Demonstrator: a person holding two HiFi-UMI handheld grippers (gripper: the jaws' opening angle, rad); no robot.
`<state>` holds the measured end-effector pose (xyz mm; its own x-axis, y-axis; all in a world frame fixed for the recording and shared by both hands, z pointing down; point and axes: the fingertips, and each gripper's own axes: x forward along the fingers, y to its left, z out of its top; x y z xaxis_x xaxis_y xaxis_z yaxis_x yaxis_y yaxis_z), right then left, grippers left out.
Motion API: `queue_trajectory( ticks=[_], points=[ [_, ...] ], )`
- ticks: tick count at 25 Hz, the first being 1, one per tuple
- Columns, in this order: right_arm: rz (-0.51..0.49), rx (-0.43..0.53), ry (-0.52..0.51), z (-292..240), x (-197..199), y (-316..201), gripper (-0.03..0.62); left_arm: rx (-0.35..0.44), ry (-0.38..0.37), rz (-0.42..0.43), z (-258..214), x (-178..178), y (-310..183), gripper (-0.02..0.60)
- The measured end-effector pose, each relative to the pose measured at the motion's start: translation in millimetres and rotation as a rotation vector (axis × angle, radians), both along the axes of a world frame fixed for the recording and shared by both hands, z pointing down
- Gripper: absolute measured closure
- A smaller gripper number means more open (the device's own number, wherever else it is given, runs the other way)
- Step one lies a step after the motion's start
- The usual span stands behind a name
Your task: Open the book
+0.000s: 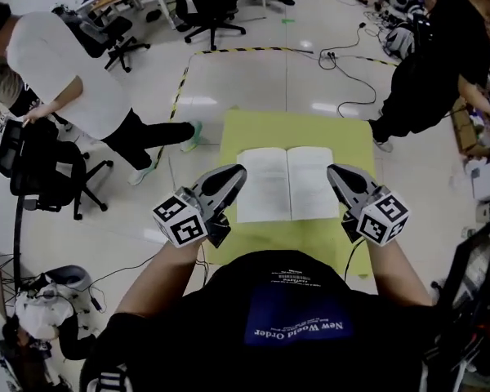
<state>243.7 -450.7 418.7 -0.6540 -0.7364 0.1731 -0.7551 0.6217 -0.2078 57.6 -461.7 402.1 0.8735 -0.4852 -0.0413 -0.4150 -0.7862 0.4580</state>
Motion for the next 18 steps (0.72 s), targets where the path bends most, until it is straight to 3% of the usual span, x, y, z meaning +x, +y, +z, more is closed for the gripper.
queue_trajectory(
  ticks=[1,4,7,12,18],
  points=[
    [0.014,0.023,-0.010,-14.3,-2.9,1.3,0.605,0.045,-0.007,-0.054,-13.3,-17.9,1.9,0.566],
    [0.020,0.057,-0.064,-39.2,-14.7,16.3,0.605,0.124,-0.074,-0.205,-29.6,-60.1,17.6,0.574],
    [0.029,0.057,-0.093,-39.5,-16.9,27.9,0.606,0.118,-0.134,-0.302,-17.5,-77.8,29.5,0.574],
    [0.047,0.005,-0.061,-19.5,-11.7,41.5,0.608,0.015,-0.099,-0.286,10.3,-68.7,43.3,0.574],
    [0.015,0.000,0.000,-15.0,-14.9,47.4,0.609,0.021,-0.107,-0.256,6.0,-55.1,42.2,0.574]
  ],
)
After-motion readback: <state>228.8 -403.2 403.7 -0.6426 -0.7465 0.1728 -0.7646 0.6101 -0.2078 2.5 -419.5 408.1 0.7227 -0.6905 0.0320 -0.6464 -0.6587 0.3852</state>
